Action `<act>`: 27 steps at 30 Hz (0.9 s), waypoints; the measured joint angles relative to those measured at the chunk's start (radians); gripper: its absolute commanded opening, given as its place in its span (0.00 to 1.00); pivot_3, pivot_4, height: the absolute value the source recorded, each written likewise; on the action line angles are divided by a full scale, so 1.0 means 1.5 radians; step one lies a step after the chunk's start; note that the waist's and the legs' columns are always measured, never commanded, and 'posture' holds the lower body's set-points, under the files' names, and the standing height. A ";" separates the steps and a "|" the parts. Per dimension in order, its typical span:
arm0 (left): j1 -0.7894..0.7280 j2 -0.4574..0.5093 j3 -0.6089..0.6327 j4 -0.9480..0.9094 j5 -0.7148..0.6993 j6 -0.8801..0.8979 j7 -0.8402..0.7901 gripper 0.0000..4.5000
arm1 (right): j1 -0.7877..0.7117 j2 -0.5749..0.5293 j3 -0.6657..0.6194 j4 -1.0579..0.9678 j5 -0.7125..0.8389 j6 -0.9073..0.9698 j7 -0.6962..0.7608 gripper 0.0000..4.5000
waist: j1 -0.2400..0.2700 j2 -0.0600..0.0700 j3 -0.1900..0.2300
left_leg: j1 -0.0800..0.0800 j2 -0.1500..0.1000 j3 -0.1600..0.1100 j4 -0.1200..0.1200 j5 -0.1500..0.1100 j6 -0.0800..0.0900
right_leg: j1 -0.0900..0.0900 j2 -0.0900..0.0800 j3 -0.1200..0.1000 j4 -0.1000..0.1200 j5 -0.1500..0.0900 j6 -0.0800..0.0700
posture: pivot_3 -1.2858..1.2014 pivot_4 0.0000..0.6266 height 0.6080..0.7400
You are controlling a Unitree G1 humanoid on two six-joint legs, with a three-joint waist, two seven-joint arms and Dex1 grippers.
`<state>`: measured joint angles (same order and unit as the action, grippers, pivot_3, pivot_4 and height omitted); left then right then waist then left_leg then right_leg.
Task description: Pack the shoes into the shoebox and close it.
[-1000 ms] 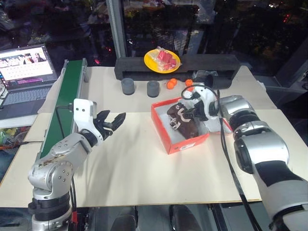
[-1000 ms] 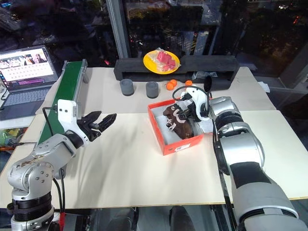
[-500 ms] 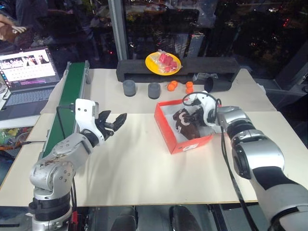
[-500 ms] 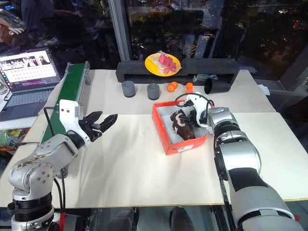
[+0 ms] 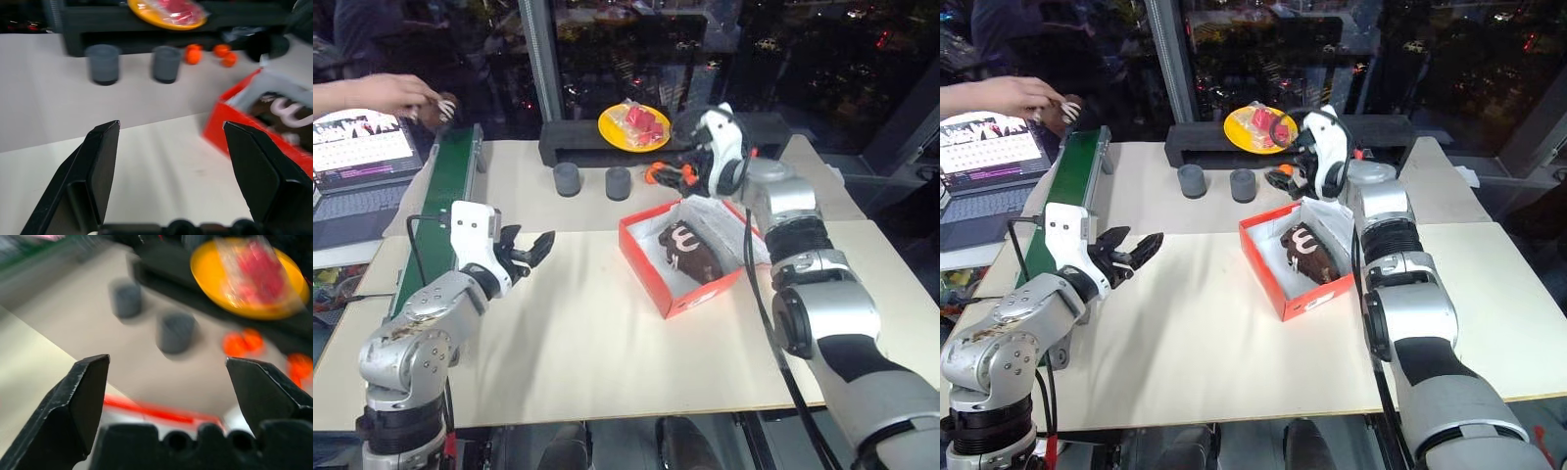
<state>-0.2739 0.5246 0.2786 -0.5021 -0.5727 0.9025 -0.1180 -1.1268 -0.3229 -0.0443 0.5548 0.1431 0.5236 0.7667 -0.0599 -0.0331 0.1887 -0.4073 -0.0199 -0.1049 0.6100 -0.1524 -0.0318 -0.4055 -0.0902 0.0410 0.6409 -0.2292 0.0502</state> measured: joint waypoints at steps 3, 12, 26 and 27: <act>0.009 -0.001 0.015 0.027 0.046 -0.019 0.026 0.80 | 0.132 -0.009 0.028 -0.193 0.038 0.061 0.031 0.99 | 0.009 0.000 0.000 | 0.000 0.000 0.000 0.001 0.000 0.000 | 0.000 0.000 0.000 0.000 0.000 0.000 | 0.52 0.24 1.00; 0.064 -0.067 0.052 0.037 0.122 -0.062 0.095 0.99 | 0.347 -0.004 0.109 -0.381 0.051 0.075 0.036 1.00 | 0.009 0.000 0.000 | 0.000 0.000 0.001 0.000 0.000 0.000 | -0.001 0.000 0.001 0.000 0.000 0.000 | 0.52 0.24 1.00; 0.023 -0.079 0.155 0.201 0.146 -0.143 0.102 0.99 | 0.304 0.060 0.129 -0.373 0.048 0.016 -0.019 1.00 | 0.012 -0.001 0.000 | 0.001 0.001 0.001 0.001 0.000 0.000 | 0.000 0.000 0.000 0.000 -0.001 0.002 | 0.52 0.24 1.00; 0.019 -0.074 0.154 0.217 0.148 -0.148 0.097 0.99 | 0.303 0.064 0.129 -0.369 0.048 0.011 -0.021 1.00 | 0.012 -0.001 0.000 | 0.001 0.001 0.001 0.001 0.000 0.000 | 0.000 0.000 0.000 0.000 -0.001 0.002 | 0.52 0.24 1.00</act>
<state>-0.2456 0.4138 0.5095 -0.1766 -0.3508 0.6802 0.0274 -0.6719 -0.2262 0.1494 0.0015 0.2150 0.5405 0.7349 -0.0422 -0.0342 0.1881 -0.4065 -0.0191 -0.1041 0.6108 -0.1524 -0.0321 -0.4056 -0.0898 0.0413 0.6403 -0.2308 0.0529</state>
